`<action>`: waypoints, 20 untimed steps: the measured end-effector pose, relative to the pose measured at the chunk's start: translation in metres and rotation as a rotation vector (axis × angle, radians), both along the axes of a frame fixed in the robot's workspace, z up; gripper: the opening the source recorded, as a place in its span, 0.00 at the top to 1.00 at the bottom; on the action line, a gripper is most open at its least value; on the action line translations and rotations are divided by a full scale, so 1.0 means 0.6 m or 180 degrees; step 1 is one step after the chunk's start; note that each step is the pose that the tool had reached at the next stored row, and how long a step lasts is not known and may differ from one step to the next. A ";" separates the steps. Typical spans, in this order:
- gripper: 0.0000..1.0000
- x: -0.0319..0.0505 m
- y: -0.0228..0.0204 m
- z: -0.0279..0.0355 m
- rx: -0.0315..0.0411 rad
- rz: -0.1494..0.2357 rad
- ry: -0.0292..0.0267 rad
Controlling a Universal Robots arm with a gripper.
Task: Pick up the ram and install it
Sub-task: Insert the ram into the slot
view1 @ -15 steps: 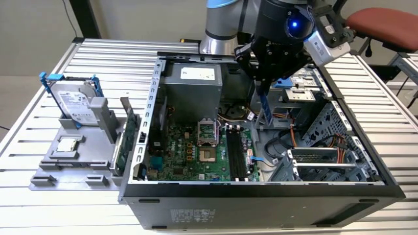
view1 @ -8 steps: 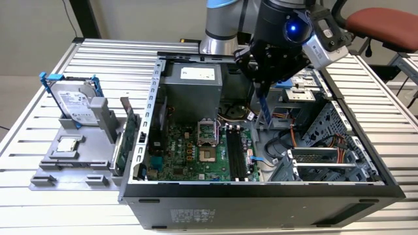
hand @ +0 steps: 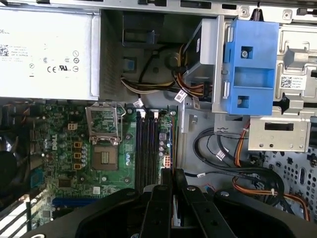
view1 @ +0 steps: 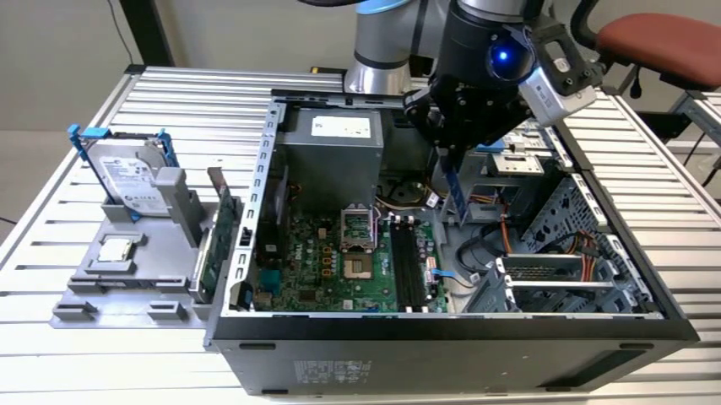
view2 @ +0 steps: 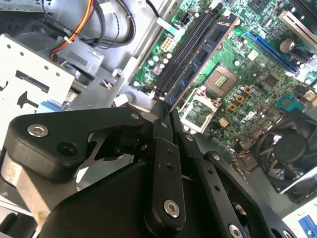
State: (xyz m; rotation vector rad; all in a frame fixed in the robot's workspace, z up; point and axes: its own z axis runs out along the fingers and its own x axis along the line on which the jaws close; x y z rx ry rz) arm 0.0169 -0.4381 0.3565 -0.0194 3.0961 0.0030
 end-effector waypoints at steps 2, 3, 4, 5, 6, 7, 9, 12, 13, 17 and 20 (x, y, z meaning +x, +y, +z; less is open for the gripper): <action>1.00 0.000 0.0000 -0.002 0.0000 0.0000 0.0026; 1.00 0.000 0.0000 -0.003 0.0000 -0.0001 0.0046; 1.00 0.000 0.0000 -0.004 -0.0001 -0.0001 0.0064; 1.00 0.000 0.0000 -0.005 -0.0001 -0.0002 0.0072; 1.00 0.000 0.0000 -0.006 -0.0001 -0.0002 0.0072; 1.00 0.000 0.0000 -0.007 -0.0001 -0.0003 0.0073; 1.00 0.000 0.0000 -0.009 -0.0001 -0.0008 0.0073; 1.00 0.000 0.0000 -0.013 -0.0001 -0.0086 0.0073; 1.00 0.000 0.0000 -0.014 -0.0001 -0.0115 0.0073; 1.00 0.000 0.0000 -0.017 0.0000 -0.0154 0.0073; 1.00 0.000 0.0000 -0.020 0.0000 -0.0157 0.0073</action>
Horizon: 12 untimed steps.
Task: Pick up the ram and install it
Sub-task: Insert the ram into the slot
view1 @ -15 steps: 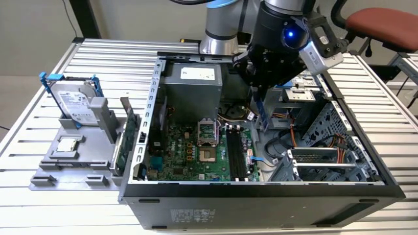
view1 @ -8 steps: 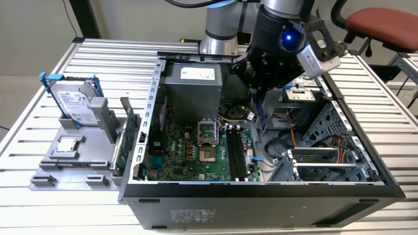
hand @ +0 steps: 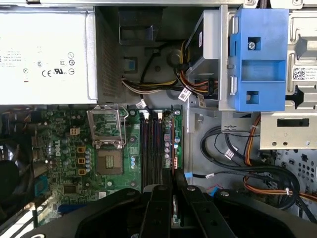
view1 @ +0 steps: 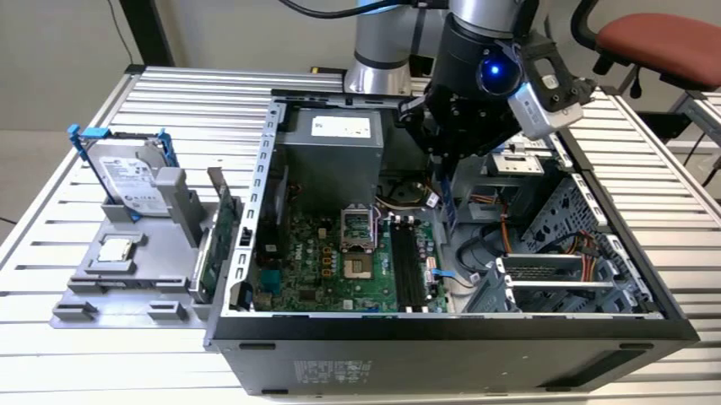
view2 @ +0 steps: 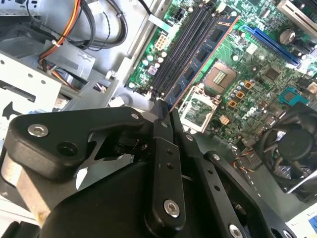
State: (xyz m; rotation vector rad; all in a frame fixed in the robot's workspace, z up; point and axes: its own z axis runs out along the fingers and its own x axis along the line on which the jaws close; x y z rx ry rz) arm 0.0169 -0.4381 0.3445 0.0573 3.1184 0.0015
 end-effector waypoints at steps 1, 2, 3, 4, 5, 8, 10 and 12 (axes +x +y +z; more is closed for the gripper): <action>1.00 0.000 0.0000 -0.001 0.0000 -0.0001 0.0000; 1.00 0.000 0.0000 -0.001 0.0000 -0.0003 0.0000; 1.00 0.000 0.0000 -0.002 -0.0001 -0.0004 0.0000; 1.00 0.000 0.0000 -0.003 -0.0001 -0.0005 0.0000; 1.00 0.000 0.0000 -0.004 -0.0001 -0.0007 0.0000; 1.00 0.000 0.0000 -0.006 -0.0001 -0.0011 0.0000; 1.00 0.000 0.0000 -0.007 -0.0001 -0.0014 0.0000; 1.00 0.000 0.0000 -0.009 -0.0001 -0.0017 0.0000</action>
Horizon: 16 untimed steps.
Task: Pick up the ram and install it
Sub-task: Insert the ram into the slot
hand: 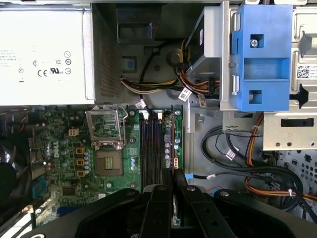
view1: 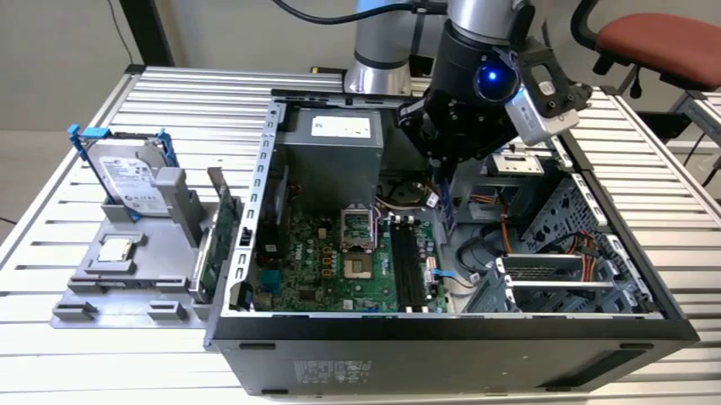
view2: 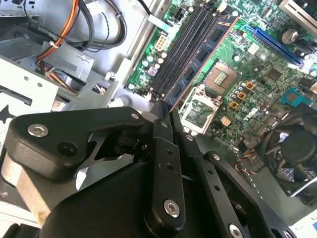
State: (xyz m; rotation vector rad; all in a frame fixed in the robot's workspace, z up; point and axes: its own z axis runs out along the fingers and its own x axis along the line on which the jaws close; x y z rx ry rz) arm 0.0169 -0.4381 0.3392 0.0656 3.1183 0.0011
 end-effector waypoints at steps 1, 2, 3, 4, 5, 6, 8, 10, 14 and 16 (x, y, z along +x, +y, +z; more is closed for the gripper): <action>1.00 0.000 0.0000 -0.001 0.0000 -0.0001 0.0000; 1.00 0.000 0.0000 -0.001 0.0000 -0.0003 0.0000; 1.00 0.000 0.0000 -0.002 0.0000 -0.0004 0.0000; 1.00 0.000 0.0000 -0.002 -0.0001 -0.0005 0.0000; 1.00 0.000 0.0000 -0.002 -0.0001 -0.0006 0.0000; 1.00 0.000 -0.0001 -0.002 -0.0001 -0.0006 0.0000; 1.00 0.000 0.0000 -0.003 0.0000 -0.0006 -0.0001; 1.00 0.000 0.0000 -0.005 0.0001 -0.0006 -0.0001; 1.00 0.000 0.0000 -0.010 0.0000 -0.0006 -0.0001; 1.00 0.000 0.0000 -0.012 -0.0001 -0.0006 -0.0001</action>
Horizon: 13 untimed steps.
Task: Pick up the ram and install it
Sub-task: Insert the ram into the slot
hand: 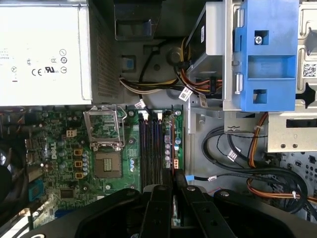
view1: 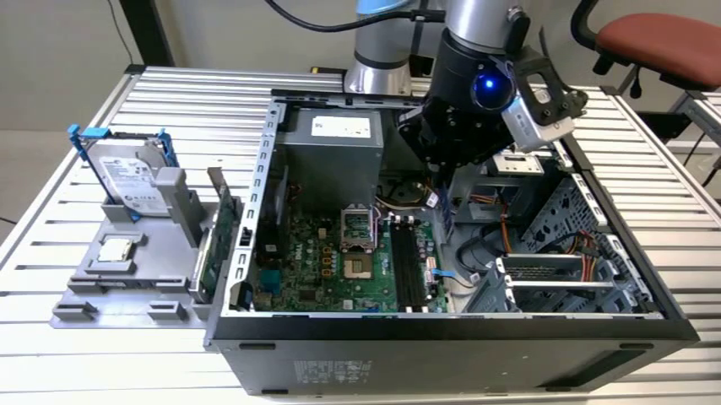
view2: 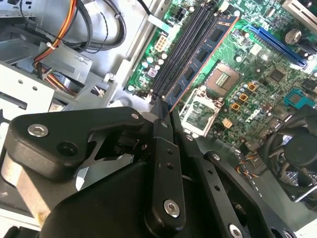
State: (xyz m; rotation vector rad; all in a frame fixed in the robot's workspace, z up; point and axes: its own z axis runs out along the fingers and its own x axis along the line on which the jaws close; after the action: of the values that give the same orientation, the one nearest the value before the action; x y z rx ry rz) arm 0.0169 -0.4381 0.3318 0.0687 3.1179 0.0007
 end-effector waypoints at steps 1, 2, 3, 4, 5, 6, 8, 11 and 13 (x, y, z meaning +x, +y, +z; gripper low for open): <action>1.00 0.000 0.0000 -0.001 0.0000 0.0000 0.0000; 1.00 0.000 0.0000 -0.002 0.0000 0.0000 0.0000; 1.00 0.000 0.0000 -0.003 0.0000 0.0000 0.0000; 1.00 0.000 0.0000 -0.004 0.0000 -0.0001 0.0000; 1.00 0.000 0.0001 -0.005 0.0000 -0.0001 0.0000; 1.00 0.000 0.0001 -0.006 0.0000 -0.0004 0.0000; 1.00 0.000 0.0000 -0.008 -0.0001 -0.0021 0.0000; 1.00 0.000 0.0000 -0.010 -0.0001 -0.0039 0.0000; 1.00 0.000 0.0000 -0.011 -0.0001 -0.0040 0.0000</action>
State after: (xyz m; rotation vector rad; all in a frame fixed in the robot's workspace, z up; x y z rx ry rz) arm 0.0169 -0.4381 0.3250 0.0885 3.1174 0.0003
